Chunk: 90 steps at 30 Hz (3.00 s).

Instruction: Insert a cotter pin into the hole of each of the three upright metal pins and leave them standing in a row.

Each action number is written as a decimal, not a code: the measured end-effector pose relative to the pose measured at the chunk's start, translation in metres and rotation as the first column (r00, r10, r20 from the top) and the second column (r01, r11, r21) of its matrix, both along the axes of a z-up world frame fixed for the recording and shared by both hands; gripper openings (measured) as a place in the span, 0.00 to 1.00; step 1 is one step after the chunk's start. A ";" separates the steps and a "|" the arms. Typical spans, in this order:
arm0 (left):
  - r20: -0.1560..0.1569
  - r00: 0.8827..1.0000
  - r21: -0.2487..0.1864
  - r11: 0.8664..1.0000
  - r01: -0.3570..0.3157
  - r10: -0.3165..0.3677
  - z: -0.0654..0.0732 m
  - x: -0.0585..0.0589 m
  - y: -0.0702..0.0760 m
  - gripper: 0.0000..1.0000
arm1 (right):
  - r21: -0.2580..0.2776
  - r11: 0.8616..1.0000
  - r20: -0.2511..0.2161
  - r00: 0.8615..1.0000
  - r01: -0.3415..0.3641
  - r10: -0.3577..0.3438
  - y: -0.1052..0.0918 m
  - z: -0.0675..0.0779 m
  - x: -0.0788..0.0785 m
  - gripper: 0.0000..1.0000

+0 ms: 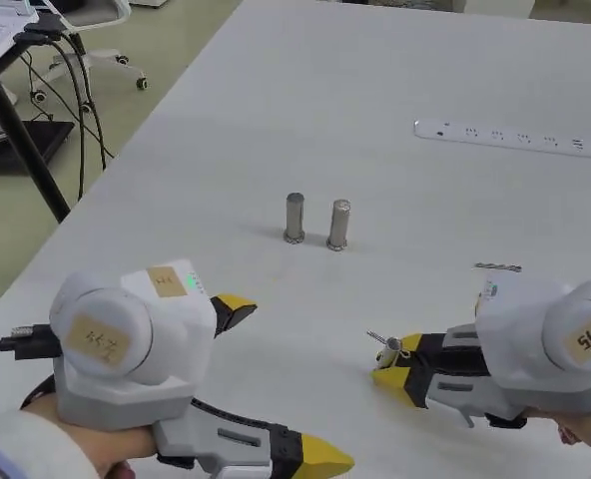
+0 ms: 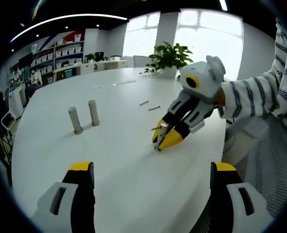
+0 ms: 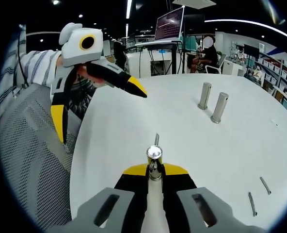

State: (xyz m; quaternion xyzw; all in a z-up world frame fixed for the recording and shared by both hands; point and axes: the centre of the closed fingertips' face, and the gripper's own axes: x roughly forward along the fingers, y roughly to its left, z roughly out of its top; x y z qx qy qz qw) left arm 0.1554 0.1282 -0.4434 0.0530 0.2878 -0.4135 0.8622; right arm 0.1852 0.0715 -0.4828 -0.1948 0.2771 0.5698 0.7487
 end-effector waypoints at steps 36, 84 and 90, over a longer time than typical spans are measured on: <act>-0.002 1.000 0.049 0.999 -0.014 0.015 0.000 0.000 0.016 0.99 | -0.024 0.958 0.077 0.955 -0.286 0.287 0.055 0.011 0.033 0.04; -0.050 0.999 0.037 0.999 -0.018 0.020 -0.011 -0.006 0.020 0.99 | 0.023 0.942 0.034 0.942 -0.334 0.333 0.077 0.010 0.025 0.12; -0.041 0.999 0.035 0.999 -0.021 0.023 -0.006 -0.005 0.020 0.99 | 0.049 0.953 0.041 0.954 -0.298 0.296 0.073 0.020 0.024 0.23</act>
